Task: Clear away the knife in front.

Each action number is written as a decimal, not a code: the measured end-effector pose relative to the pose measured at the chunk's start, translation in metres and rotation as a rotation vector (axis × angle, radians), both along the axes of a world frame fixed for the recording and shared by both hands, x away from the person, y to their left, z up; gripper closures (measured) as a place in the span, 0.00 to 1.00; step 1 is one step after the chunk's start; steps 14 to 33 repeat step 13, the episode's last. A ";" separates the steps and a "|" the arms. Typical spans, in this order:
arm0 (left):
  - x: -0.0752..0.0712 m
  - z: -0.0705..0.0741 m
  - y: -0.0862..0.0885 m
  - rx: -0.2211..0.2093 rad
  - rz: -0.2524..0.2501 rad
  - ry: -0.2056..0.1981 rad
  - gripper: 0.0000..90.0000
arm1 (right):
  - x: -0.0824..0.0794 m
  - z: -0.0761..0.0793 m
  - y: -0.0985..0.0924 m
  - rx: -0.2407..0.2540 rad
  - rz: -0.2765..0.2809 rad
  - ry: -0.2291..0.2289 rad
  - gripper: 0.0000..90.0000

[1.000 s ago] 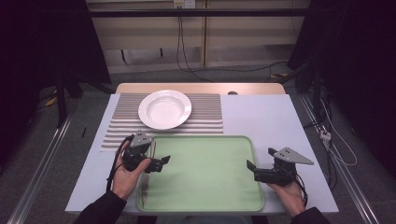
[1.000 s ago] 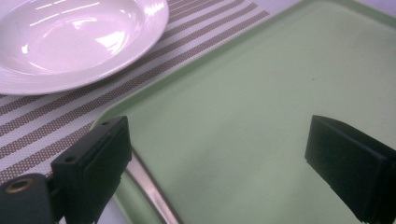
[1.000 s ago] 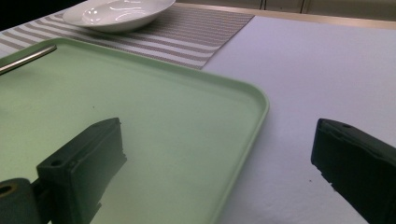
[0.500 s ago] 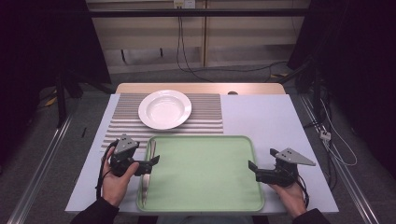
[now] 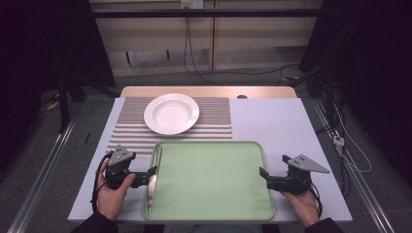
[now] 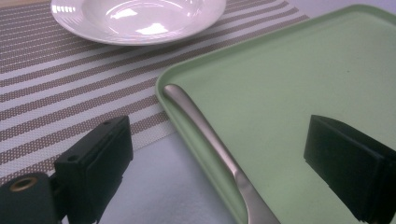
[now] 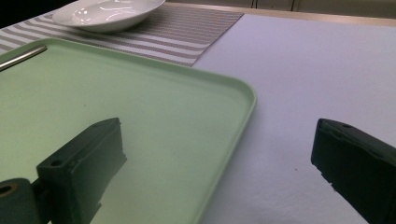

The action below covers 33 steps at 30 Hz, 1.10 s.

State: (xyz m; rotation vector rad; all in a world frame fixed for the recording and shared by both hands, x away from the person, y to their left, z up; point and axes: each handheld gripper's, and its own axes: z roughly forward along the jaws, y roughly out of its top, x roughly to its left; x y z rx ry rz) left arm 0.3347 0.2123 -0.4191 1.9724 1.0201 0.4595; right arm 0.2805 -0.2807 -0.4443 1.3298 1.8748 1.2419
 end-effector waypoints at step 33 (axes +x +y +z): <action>-0.003 -0.009 0.004 -0.014 0.015 0.019 0.08 | -0.001 0.000 0.000 0.000 -0.004 0.001 0.03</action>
